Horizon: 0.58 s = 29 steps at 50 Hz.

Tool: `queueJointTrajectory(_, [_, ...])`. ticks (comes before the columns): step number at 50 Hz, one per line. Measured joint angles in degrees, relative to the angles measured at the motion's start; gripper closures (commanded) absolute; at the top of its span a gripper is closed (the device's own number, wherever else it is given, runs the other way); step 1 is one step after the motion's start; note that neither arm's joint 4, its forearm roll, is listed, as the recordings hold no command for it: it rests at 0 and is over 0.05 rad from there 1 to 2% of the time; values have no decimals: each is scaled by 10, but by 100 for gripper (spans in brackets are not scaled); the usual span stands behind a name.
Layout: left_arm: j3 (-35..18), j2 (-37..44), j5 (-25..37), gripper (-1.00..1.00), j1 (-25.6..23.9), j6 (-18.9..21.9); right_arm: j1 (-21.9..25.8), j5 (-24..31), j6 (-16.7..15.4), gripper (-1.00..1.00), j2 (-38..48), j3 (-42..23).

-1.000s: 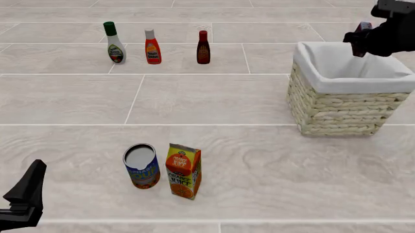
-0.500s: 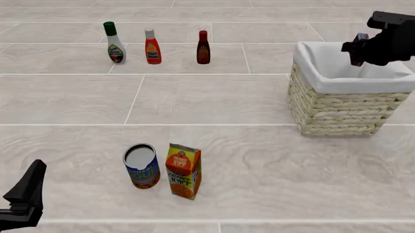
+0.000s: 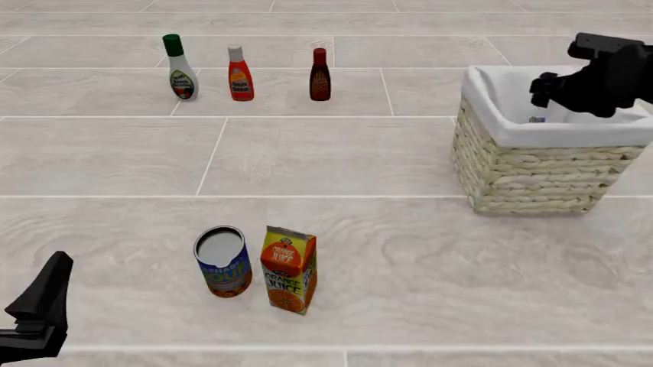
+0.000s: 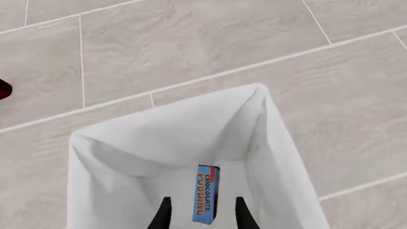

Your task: Pick the chocolate pudding and place it in the basket.

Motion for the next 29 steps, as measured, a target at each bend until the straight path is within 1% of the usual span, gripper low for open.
queueJointTrajectory(29, [0,0,0,-100,0,0,7,15,10,-100,-4,-25])
